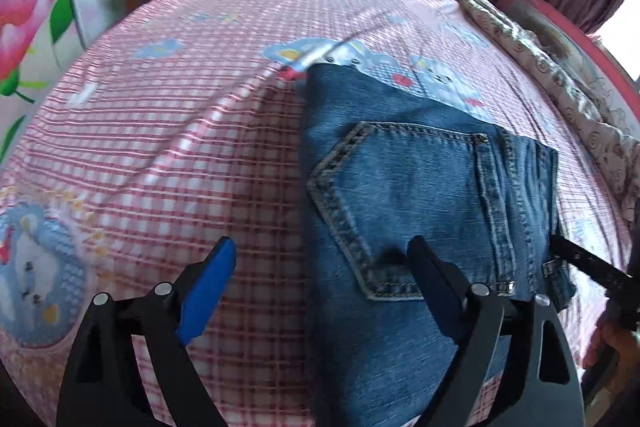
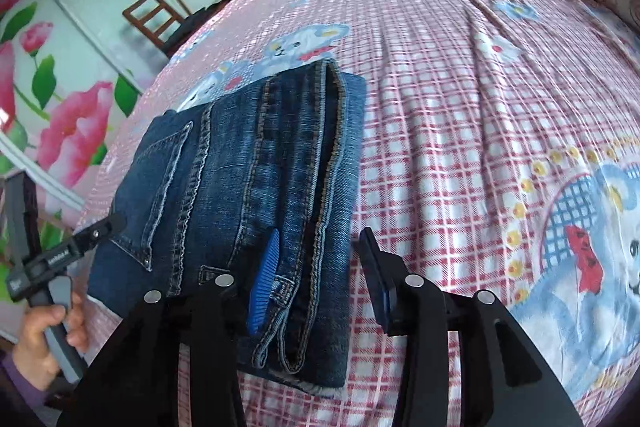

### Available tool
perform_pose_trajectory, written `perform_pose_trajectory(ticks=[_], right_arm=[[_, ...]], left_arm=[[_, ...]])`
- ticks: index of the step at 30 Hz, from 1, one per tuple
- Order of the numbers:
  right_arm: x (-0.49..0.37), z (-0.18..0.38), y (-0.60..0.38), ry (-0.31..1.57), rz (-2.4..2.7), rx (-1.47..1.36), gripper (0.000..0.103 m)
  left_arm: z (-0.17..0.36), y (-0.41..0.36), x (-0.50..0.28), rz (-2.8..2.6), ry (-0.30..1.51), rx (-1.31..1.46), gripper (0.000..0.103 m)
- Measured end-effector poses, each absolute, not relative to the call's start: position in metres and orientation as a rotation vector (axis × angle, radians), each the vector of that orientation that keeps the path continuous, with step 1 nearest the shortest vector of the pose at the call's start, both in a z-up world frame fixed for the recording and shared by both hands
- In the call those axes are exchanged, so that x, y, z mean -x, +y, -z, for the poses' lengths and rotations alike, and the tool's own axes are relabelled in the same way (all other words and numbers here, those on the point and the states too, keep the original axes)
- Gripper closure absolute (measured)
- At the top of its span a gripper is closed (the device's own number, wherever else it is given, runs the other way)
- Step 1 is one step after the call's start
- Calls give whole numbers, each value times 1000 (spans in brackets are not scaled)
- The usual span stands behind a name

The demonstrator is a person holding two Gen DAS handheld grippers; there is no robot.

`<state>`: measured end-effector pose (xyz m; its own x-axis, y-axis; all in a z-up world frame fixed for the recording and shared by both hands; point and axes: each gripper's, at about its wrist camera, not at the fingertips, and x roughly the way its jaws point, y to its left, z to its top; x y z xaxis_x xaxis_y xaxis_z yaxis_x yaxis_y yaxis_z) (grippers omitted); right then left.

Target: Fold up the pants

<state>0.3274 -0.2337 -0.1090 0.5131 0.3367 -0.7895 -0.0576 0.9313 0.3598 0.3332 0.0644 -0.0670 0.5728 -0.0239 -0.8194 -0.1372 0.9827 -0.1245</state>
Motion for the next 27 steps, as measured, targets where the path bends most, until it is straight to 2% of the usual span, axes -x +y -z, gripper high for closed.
perform_pose_trajectory(ticks=[2,3,5,8,11,13,14,15,16,17,19,22,27], right_arm=[[-317,93,-239,964,-160,-278,54],[-310,83,-241,916,-150,-287,54],[-305,68,-240,845,-225,-371,54],[-325,55,-215,839,-390,-513,54],[-358,52,-182,834,-461,-550,41],[-382,70,-172,904,-445,-596,40],[-394,85,-173,981,-360,-587,44],[-399,100,-180,1022,-311,-591,71],[-402,109,-193,1026,-284,-634,91],[-401,114,-207,1040,-234,-675,103],[-391,113,-219,1017,-260,-731,103],[-374,90,-203,1023,-281,-527,102],[-330,67,-198,968,-414,-537,101]], left_arm=[[45,65,-309,-99,856,153,13],[35,64,-301,-99,817,152,8],[19,53,-292,-28,769,155,5],[20,20,-306,89,826,106,4],[50,-7,-326,118,928,56,4],[69,-15,-336,108,985,54,2],[73,-20,-334,103,977,21,2],[74,-25,-333,104,971,-10,2],[74,-27,-333,103,971,-15,2],[73,-25,-334,103,971,-1,2],[73,-23,-334,106,968,23,2],[75,-24,-329,104,956,7,2],[75,-20,-331,106,954,30,2]])
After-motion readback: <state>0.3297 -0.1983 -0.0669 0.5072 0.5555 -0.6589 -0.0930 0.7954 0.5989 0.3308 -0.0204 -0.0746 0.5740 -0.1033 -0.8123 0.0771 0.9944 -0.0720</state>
